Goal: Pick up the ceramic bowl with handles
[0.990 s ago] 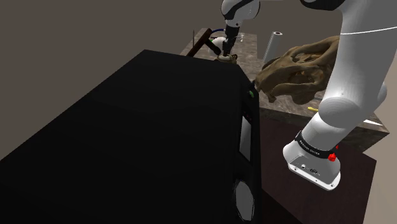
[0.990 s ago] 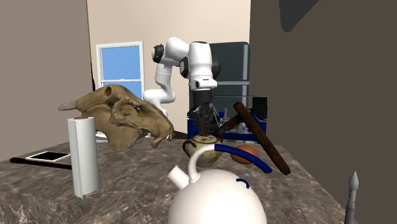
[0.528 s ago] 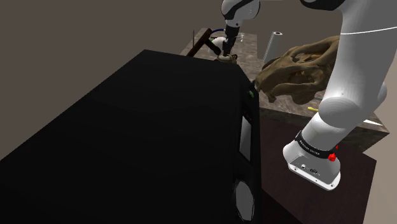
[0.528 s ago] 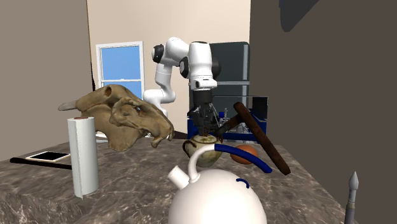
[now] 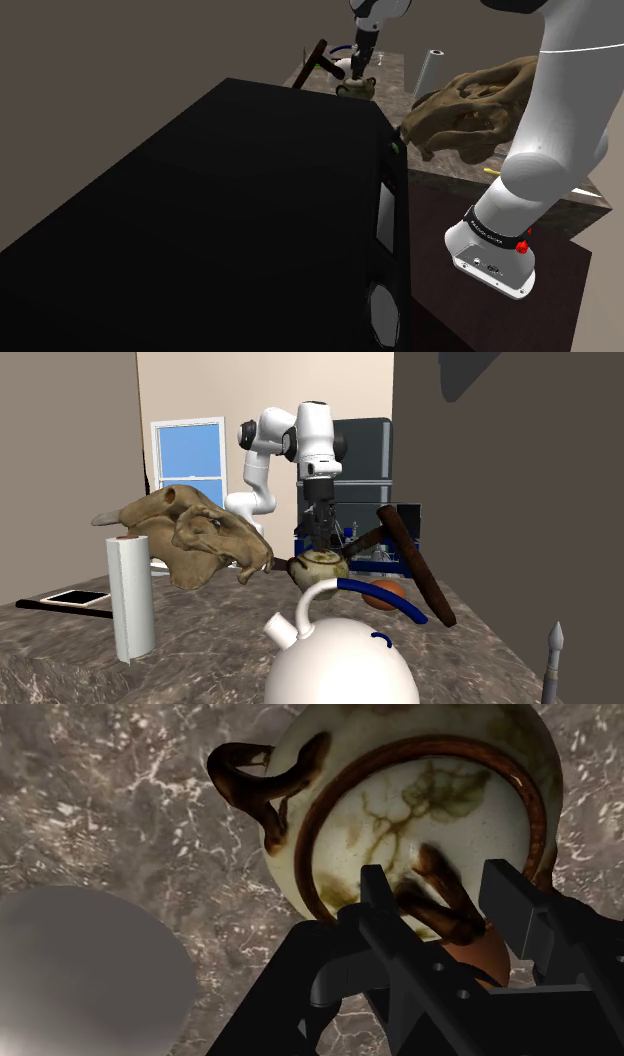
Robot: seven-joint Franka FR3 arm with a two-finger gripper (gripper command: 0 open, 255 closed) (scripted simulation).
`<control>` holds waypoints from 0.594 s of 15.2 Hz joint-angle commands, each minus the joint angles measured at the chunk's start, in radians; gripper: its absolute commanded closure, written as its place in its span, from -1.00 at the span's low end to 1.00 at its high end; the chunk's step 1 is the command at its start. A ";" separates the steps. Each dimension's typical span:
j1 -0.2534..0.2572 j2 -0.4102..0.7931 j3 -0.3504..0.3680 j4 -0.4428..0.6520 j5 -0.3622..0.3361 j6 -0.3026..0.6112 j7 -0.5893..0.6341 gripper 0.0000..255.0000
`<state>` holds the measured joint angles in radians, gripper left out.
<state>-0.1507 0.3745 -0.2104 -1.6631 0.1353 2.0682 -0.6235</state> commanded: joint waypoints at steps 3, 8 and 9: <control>-0.001 -0.016 -0.003 0.033 -0.005 -0.046 0.003 1.00; -0.001 -0.029 -0.005 0.070 -0.010 -0.096 0.008 1.00; -0.001 -0.029 -0.005 0.071 -0.010 -0.096 0.008 1.00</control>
